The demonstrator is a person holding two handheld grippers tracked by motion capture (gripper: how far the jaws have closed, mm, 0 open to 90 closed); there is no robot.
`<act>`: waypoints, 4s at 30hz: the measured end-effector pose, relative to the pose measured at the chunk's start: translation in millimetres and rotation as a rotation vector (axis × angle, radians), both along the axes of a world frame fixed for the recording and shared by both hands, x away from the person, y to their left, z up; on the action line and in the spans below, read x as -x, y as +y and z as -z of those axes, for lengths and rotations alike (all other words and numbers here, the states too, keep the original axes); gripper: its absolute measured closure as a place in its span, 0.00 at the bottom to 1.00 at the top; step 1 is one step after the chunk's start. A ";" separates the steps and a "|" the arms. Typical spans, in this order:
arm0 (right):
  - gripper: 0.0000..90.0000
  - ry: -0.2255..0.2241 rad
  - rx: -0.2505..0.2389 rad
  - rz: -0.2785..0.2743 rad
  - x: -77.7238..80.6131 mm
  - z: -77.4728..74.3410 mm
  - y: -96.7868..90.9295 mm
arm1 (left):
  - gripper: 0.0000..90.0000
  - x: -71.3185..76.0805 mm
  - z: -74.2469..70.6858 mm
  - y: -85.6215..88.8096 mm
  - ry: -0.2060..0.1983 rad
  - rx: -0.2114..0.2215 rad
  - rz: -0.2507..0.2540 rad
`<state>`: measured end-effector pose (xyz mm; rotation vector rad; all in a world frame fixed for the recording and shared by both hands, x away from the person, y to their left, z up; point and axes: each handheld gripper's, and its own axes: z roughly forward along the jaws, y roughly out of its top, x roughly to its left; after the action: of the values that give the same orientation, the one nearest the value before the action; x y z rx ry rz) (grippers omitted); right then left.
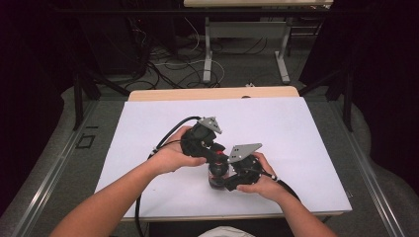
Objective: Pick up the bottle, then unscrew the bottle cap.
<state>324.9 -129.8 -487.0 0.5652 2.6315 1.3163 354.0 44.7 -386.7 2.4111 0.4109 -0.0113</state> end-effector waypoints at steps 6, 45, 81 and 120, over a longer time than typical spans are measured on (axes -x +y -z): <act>0.33 -0.016 0.000 0.004 -0.5 1.6 2.0 | 0.68 3.2 0.7 -0.2 -0.016 -0.013 -0.026; 0.33 -0.014 -0.037 0.182 -3.9 1.4 -0.9 | 0.51 7.0 -4.4 -9.5 -0.019 0.100 -0.404; 0.33 -0.024 -0.052 0.065 3.0 2.1 6.9 | 0.69 -1.6 0.9 6.3 -0.016 0.037 0.005; 0.33 0.002 -0.079 0.077 0.4 -0.8 2.2 | 0.48 -6.7 -10.1 7.2 -0.014 0.042 0.013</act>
<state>324.5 -127.6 -486.2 0.6721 2.5411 1.4019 360.7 51.9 -376.6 2.3715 0.3854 -0.0090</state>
